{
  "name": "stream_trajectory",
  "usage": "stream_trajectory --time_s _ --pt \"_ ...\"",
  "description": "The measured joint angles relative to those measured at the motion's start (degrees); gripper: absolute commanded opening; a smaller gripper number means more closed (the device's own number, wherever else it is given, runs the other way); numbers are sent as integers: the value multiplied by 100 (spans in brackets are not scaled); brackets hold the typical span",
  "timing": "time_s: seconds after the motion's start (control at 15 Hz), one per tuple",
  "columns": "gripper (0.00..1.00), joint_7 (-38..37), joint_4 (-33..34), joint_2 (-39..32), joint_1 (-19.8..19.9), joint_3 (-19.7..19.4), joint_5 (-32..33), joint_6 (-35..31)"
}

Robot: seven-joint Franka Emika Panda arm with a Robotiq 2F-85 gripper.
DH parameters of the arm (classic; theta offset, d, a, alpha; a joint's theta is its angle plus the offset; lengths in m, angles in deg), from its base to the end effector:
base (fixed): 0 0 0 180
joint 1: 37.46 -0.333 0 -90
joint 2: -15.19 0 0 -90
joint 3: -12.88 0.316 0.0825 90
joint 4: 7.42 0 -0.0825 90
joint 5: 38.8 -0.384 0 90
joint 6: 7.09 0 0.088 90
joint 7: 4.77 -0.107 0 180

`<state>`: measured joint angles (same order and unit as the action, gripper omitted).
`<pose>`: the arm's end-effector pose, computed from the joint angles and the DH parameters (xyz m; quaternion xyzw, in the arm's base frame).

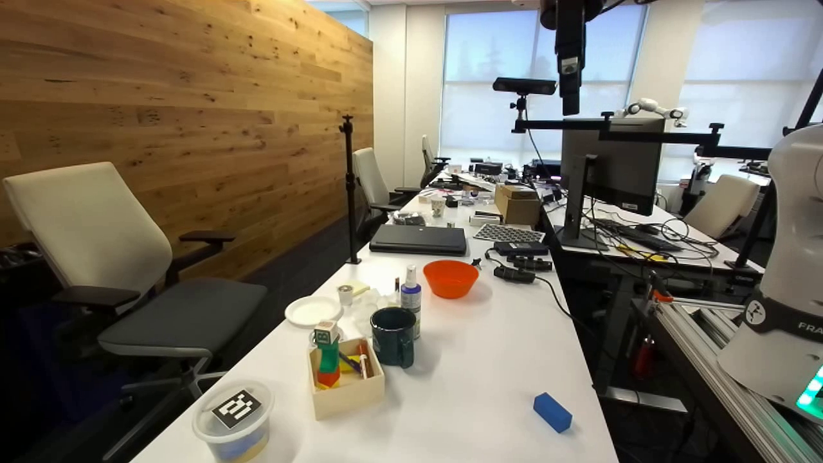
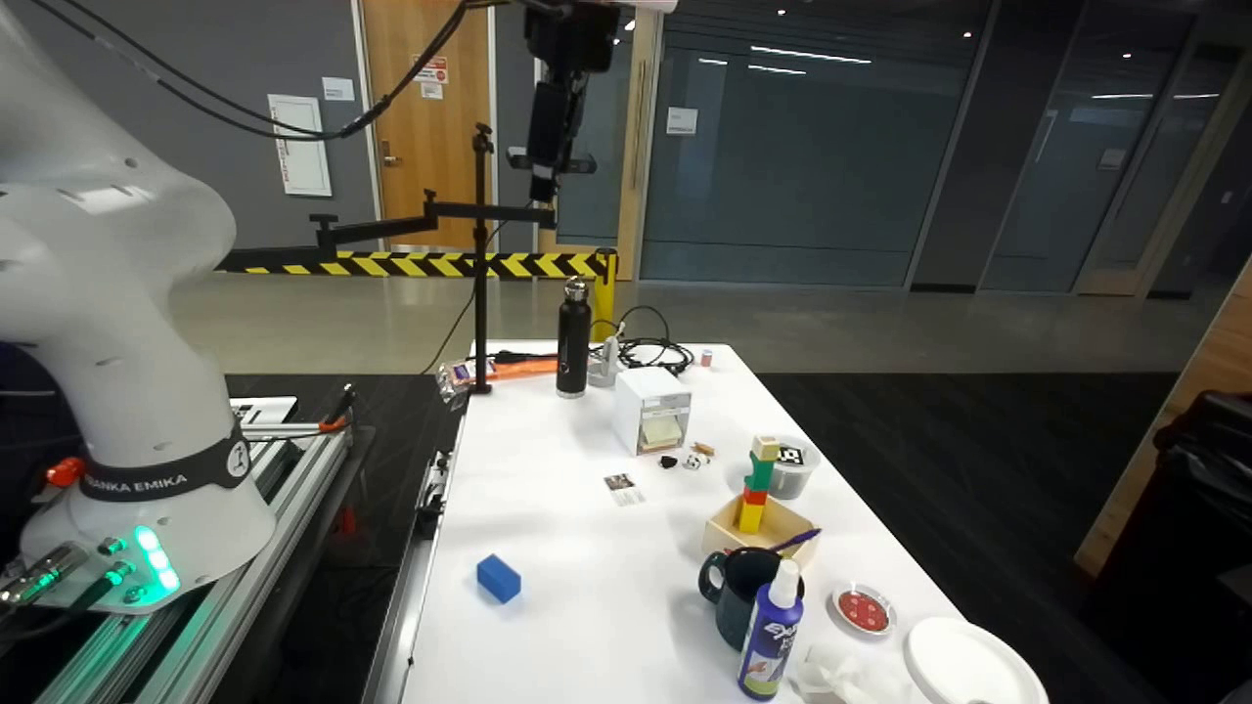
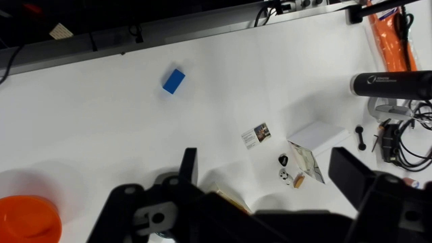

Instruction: Drop the pile of blocks inside the wooden box

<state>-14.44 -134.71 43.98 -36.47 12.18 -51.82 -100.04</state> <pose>0.3902 0.0108 0.5622 -0.9862 0.1086 0.0562 0.1121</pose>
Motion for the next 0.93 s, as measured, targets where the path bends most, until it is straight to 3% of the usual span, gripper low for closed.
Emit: stream_trajectory --time_s 0.33,0.93 --pt "100 581 48 -436 -267 36 -426 -675" --pt "100 2348 492 -1298 -592 11 -610 -690"
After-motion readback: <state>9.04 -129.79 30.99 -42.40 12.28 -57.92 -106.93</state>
